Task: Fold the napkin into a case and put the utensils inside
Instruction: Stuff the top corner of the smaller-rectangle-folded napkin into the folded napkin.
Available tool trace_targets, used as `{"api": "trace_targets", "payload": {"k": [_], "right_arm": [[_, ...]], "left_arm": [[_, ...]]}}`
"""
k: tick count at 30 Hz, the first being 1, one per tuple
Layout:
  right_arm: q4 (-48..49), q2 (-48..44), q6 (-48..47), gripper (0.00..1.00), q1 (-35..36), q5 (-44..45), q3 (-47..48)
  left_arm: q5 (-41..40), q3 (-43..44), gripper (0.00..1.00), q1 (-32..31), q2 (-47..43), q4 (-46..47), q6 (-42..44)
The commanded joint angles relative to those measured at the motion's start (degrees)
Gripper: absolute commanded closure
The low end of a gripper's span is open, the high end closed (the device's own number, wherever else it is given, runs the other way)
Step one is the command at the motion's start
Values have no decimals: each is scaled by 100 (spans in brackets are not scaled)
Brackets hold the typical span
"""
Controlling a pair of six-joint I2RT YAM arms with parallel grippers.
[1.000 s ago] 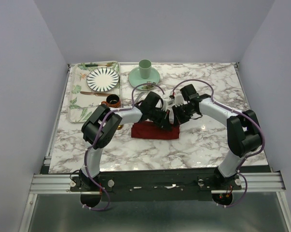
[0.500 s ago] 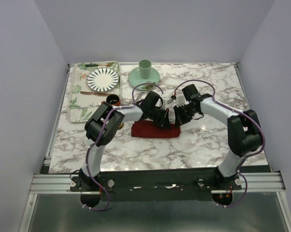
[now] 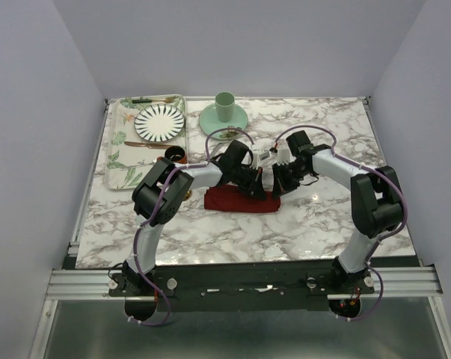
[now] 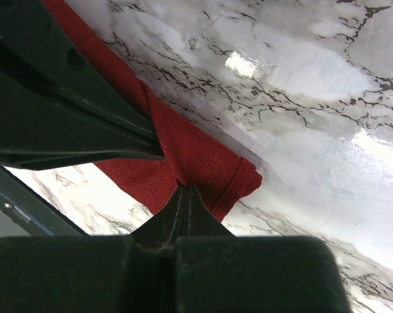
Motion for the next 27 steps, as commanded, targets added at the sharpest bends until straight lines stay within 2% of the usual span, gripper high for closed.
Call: {"api": "trace_targets", "payload": {"k": [1, 27], "right_arm": [[-225, 140, 104, 99, -28, -154, 57], [-304, 149, 307, 99, -274, -277, 224]], "left_arm": [[-76, 331, 100, -41, -17, 10, 31], [-674, 736, 100, -173, 238, -833, 426]]}}
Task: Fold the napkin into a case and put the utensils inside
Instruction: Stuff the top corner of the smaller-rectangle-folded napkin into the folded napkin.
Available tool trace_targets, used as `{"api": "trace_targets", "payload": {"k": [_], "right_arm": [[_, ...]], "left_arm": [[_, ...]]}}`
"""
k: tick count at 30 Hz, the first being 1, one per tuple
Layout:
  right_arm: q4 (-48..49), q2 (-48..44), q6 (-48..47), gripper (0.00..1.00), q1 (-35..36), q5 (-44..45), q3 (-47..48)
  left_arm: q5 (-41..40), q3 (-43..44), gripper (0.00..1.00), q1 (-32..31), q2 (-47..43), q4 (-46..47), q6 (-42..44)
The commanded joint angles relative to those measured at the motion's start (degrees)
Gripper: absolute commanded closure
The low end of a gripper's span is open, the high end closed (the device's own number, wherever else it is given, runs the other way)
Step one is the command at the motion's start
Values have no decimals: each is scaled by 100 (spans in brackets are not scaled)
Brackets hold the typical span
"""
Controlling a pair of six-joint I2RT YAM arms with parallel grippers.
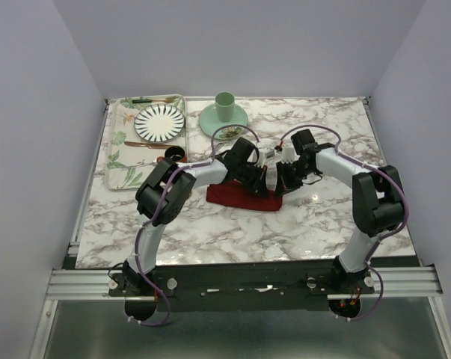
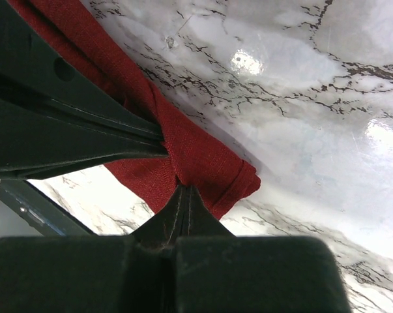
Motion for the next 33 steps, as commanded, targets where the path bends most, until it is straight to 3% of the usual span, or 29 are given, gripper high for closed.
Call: {"api": "trace_targets", "payload": {"k": [1, 14, 23, 33], "right_arm": [[-190, 112, 112, 99, -49, -207, 187], [-181, 130, 156, 99, -75, -357, 196], [-181, 156, 77, 99, -111, -313, 144], [-181, 147, 77, 99, -111, -392, 91]], "left_arm": [[-272, 188, 100, -20, 92, -193, 221], [-324, 302, 100, -266, 4, -281, 502], [-140, -146, 100, -337, -269, 35, 950], [18, 232, 100, -495, -84, -70, 1161]]}}
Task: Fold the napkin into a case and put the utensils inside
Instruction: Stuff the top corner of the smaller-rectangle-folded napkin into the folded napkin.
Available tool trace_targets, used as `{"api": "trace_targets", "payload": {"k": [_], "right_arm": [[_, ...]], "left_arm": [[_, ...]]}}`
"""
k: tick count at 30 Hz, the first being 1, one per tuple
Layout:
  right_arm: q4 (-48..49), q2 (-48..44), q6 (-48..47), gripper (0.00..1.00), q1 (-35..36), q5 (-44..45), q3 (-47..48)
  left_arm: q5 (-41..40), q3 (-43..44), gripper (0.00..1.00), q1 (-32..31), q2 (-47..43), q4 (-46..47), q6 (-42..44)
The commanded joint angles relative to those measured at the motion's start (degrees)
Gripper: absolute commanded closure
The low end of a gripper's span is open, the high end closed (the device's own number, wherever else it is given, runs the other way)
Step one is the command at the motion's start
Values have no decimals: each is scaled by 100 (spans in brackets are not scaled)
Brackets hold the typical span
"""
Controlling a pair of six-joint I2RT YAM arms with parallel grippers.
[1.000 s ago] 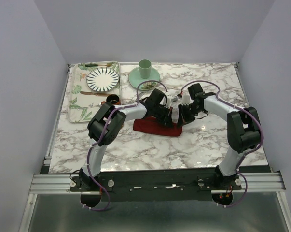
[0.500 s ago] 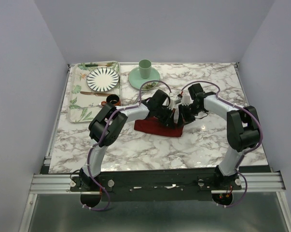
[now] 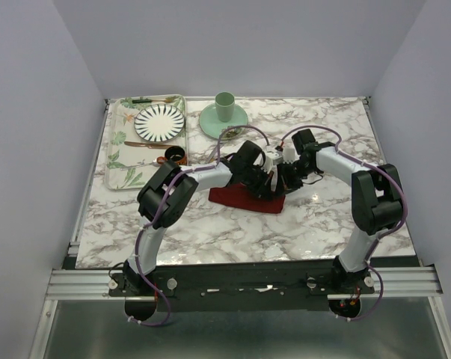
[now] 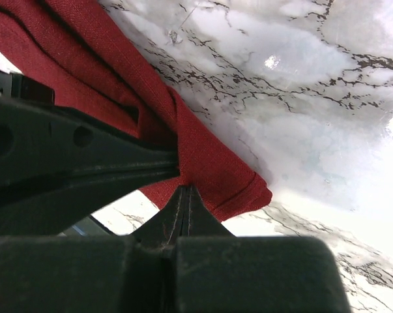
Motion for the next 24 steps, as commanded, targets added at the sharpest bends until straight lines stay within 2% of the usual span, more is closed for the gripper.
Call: {"api": "trace_targets", "payload": {"k": [1, 4, 6, 10, 11, 14, 17, 20, 24], "right_arm": [[-24, 49, -17, 99, -36, -156, 3], [-24, 49, -35, 99, -45, -138, -23], [-15, 66, -61, 99, -45, -103, -41], [-6, 119, -140, 99, -45, 90, -102], [-15, 128, -149, 99, -45, 177, -111], [-15, 189, -167, 99, -45, 196, -102], [-33, 286, -184, 99, -45, 161, -15], [-24, 304, -219, 99, -45, 126, 47], [-59, 339, -254, 99, -36, 108, 100]], "left_arm": [[246, 221, 100, -171, -3, -83, 339], [273, 204, 99, -198, -12, -92, 393], [281, 168, 93, -198, -65, -92, 428], [264, -33, 70, -49, -415, 22, 332], [255, -121, 61, 13, -486, 40, 288], [395, -253, 53, 233, -802, 31, 383], [632, -437, 48, 417, -1180, -92, 708], [677, -543, 47, 654, -1444, -538, 1138], [843, -719, 46, 1058, -1638, -1635, 2709]]}}
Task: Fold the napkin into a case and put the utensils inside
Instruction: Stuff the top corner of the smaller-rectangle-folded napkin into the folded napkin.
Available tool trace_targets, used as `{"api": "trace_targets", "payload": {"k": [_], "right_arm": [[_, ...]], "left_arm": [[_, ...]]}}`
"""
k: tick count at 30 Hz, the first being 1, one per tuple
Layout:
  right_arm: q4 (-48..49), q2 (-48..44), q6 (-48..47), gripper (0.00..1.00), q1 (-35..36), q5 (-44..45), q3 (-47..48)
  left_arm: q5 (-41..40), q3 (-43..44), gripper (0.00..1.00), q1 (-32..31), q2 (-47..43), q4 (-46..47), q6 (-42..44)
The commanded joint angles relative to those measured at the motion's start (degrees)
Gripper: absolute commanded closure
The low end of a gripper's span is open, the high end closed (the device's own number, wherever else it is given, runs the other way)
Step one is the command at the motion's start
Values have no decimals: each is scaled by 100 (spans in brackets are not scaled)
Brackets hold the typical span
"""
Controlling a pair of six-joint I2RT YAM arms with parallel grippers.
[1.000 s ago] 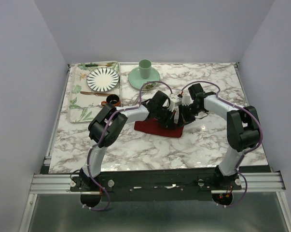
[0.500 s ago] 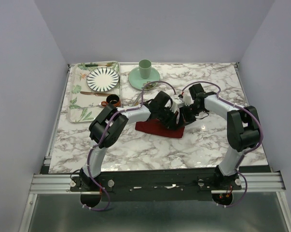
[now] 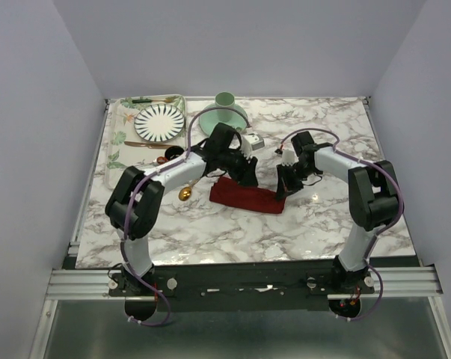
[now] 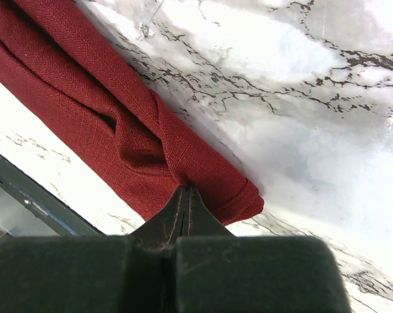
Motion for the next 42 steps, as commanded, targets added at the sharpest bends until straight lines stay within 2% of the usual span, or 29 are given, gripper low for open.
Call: {"api": "trace_targets", "payload": {"k": [1, 2, 3, 6, 8, 11, 16, 19, 26, 30, 36, 42], "right_arm": [[-18, 94, -99, 99, -1, 60, 96], [-18, 94, -99, 99, -1, 112, 87], [-26, 85, -282, 99, -1, 139, 87], [-18, 77, -380, 99, 7, 192, 87], [-27, 85, -424, 99, 25, 174, 113], [-53, 129, -459, 99, 86, 157, 166], [-44, 191, -477, 99, 157, 174, 210], [-44, 182, -486, 99, 165, 192, 210], [17, 94, -635, 99, 271, 148, 87], [70, 42, -714, 99, 411, 87, -36], [105, -143, -872, 99, 587, -54, -291], [-26, -275, -1022, 97, 588, -106, -133]], "left_arm": [[415, -236, 46, 403, -272, -1419, 2029], [407, -114, 46, 508, -255, -1657, 2851], [407, -52, 45, 535, -220, -2120, 3233], [275, 132, 44, 571, -26, -2571, 4279], [153, 334, 42, 562, 167, -2661, 4537], [47, 869, 41, 509, 588, -2959, 4538], [-67, 1020, 43, 299, 791, -2880, 4616], [-208, 1161, 47, 158, 940, -3065, 4661], [-340, 1074, 64, -158, 1046, -3127, 4591], [-288, 758, 68, -255, 827, -3092, 4582], [-349, 239, 68, -317, 414, -2767, 4266], [-586, 168, 54, -98, 220, -2450, 4160]]}}
